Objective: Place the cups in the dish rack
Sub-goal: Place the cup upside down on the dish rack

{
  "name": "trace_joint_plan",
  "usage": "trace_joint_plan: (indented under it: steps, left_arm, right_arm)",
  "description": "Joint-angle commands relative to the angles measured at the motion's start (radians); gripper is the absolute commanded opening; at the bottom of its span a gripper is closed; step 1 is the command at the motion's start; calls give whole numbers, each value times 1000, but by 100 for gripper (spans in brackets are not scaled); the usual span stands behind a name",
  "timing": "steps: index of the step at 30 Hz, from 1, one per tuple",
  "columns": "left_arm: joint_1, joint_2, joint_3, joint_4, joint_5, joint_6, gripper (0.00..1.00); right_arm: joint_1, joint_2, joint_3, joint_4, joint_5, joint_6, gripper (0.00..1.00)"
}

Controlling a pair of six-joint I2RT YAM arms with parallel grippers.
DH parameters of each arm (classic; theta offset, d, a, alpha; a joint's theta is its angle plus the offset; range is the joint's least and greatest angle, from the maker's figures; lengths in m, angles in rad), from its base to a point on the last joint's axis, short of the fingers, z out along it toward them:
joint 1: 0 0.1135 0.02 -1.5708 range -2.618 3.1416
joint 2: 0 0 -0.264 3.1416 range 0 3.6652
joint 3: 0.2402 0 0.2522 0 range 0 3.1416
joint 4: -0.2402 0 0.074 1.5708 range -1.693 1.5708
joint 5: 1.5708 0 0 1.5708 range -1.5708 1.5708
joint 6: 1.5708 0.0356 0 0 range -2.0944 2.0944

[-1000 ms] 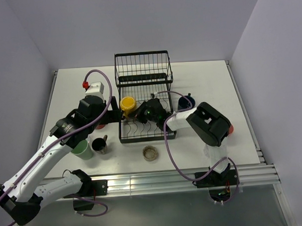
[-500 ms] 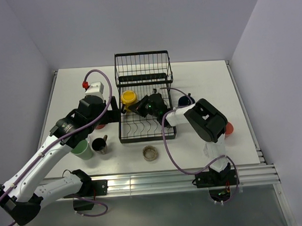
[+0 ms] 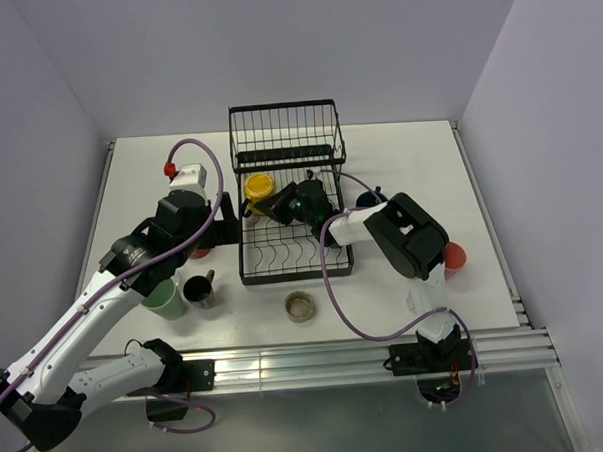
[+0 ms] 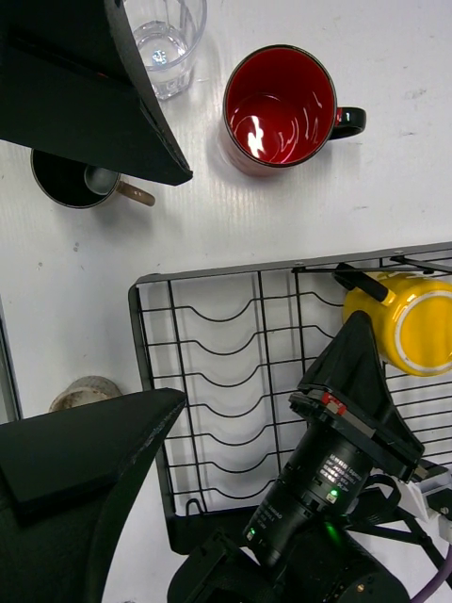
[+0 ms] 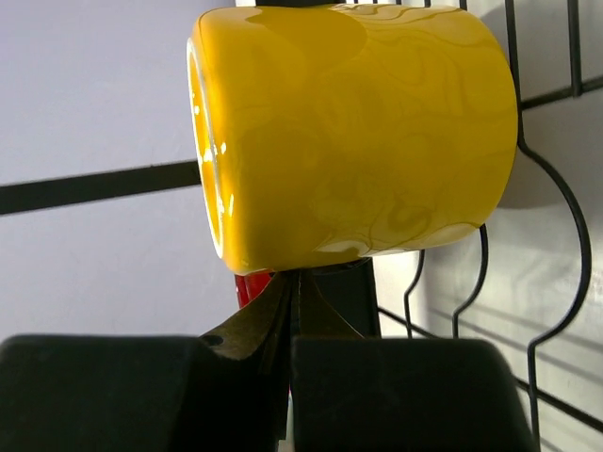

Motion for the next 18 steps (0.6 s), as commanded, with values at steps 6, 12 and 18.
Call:
trace_joint_plan:
  steps: [6, 12, 18]
  left_arm:
    - [5, -3, 5, -2, 6, 3, 96]
    - [5, 1, -4, -2, 1, -8, 96]
    - [7, 9, -18, -6, -23, -29, 96]
  right_arm:
    - [-42, 41, 116, -6, 9, -29, 0]
    - [-46, 58, 162, -38, 9, -55, 0]
    - [-45, 59, 137, 9, -2, -50, 0]
